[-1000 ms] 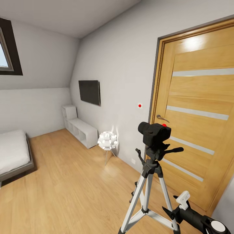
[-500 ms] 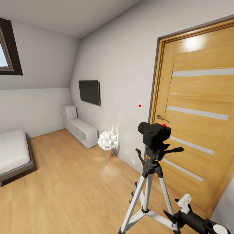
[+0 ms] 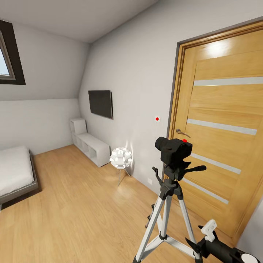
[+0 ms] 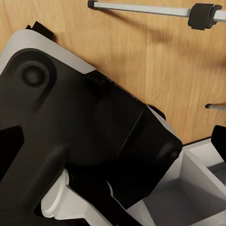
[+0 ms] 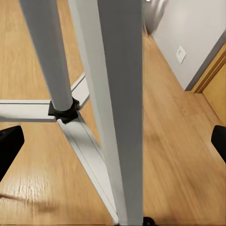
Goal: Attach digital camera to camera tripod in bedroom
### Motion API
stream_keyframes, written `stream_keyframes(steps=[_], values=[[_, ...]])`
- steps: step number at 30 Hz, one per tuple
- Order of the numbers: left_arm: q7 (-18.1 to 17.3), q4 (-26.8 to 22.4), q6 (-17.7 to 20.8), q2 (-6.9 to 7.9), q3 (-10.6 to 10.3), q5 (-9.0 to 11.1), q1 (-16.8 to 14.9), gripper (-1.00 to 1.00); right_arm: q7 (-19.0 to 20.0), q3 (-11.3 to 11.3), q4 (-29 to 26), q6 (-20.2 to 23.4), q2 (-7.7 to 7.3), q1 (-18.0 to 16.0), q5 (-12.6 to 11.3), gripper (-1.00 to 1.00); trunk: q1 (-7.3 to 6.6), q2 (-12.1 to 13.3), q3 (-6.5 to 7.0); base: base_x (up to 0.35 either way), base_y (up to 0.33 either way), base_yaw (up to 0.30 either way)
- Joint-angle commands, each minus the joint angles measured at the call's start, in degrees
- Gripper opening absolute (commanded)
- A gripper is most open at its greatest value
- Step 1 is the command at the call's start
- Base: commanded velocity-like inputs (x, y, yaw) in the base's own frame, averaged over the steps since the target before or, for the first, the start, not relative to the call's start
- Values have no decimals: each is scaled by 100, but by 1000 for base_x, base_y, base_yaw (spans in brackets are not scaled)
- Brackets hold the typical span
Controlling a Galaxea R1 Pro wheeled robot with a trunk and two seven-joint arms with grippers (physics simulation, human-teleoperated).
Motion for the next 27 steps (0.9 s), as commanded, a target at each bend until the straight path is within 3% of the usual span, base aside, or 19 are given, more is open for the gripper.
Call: stream_keyframes(steps=[1, 13, 27], values=[[-20, 4, 29, 0, -48, 59, -2, 100, 31, -15, -3, 12, -5, 7, 38, 100, 2, -4, -2, 0, 0, 0], [-20, 4, 29, -1, -48, 59, -2, 100, 6, -171, 348, 122, -60, 112, 64, 100, 2, -4, -2, 0, 0, 0], [-20, 4, 29, -1, -48, 59, -2, 100, -18, -207, 834, 426, -203, 122, 402, 100, 2, -4, -2, 0, 0, 0]])
